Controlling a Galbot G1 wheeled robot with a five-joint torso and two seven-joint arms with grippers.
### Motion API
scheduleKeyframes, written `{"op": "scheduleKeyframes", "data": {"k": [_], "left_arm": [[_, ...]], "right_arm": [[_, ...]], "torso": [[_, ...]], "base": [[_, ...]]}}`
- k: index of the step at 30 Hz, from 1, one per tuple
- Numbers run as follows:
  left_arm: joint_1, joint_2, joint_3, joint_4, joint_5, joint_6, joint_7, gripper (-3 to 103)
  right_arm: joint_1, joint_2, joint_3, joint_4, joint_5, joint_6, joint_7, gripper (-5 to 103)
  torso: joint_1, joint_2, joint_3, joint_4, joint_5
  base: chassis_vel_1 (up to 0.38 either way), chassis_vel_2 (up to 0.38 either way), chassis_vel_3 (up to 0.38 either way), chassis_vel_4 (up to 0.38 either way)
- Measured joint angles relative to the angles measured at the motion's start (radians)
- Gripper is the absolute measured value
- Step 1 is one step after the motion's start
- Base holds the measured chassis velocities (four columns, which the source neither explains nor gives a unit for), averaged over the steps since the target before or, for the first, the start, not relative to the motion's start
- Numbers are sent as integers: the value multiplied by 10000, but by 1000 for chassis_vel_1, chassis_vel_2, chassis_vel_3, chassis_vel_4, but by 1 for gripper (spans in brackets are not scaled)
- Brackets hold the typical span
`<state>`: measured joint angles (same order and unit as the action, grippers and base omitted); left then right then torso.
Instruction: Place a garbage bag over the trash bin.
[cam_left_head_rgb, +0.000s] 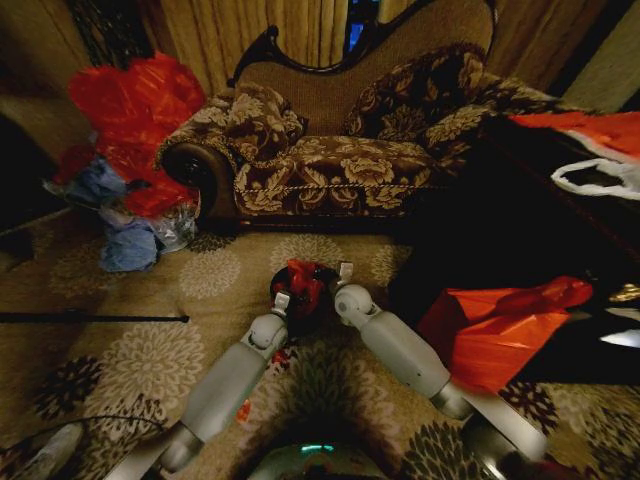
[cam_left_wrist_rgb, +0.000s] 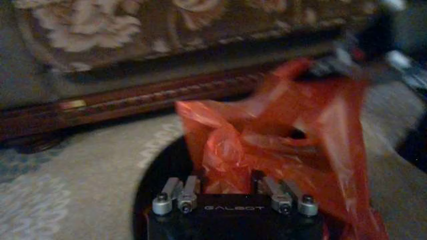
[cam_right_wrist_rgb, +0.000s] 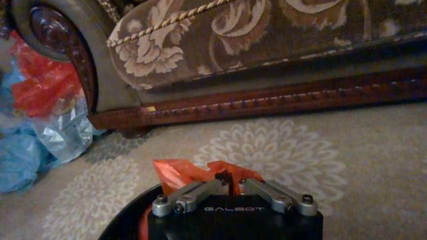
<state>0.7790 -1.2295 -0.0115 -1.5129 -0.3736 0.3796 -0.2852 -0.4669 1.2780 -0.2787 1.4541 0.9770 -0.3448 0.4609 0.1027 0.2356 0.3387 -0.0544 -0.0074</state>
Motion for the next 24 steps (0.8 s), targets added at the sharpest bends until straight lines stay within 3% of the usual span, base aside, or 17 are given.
{"op": "scheduleKeyframes", "data": {"k": [3, 4, 6, 9, 11, 12, 19, 24], "left_arm": [[-4, 0, -283, -185, -300, 7, -305, 34], [-7, 43, -447, -306, -577, 37, -439, 23], [-8, 91, -515, -380, -764, 75, -497, 23], [66, 364, -722, -796, -1412, 265, -679, 7], [97, 414, -743, -859, -1477, 282, -695, 7], [162, 523, -796, -1007, -1669, 308, -775, 1], [-25, 745, -1117, -1215, -2639, 338, -1427, 0], [-337, 819, -1227, -1066, -2906, 331, -1633, 0]], "right_arm": [[-7, -71, 34, 19, -1, 0, 0, 0], [-36, -112, 39, 33, -9, 0, -2, 0], [-54, -131, 39, 36, -15, 0, -5, 0], [-128, -180, 49, -37, -163, 8, -67, 0], [-137, -181, 58, -65, -192, 13, -77, 0], [-143, -182, 86, -138, -276, 31, -106, 0], [-51, -389, 109, -161, -518, 53, -249, 0], [-8, -524, 120, -249, -809, 88, -471, 0]], "torso": [[0, 0, -1, 0, 3], [-1, 0, -2, 0, 1], [0, 0, -2, 0, 0], [-2, 0, -2, 0, 1], [-2, 1, -2, 0, 1], [-2, 0, -2, 1, 1], [-2, 0, -2, 1, 1], [-2, 1, -2, -1, 0]], "base": [[0, 0, 0, 0], [0, 0, 0, 0], [0, 0, 0, 0], [0, 0, 0, 0], [0, 0, 0, 0], [0, 0, 0, 0], [0, 0, 0, 0], [0, 0, 0, 0]]}}
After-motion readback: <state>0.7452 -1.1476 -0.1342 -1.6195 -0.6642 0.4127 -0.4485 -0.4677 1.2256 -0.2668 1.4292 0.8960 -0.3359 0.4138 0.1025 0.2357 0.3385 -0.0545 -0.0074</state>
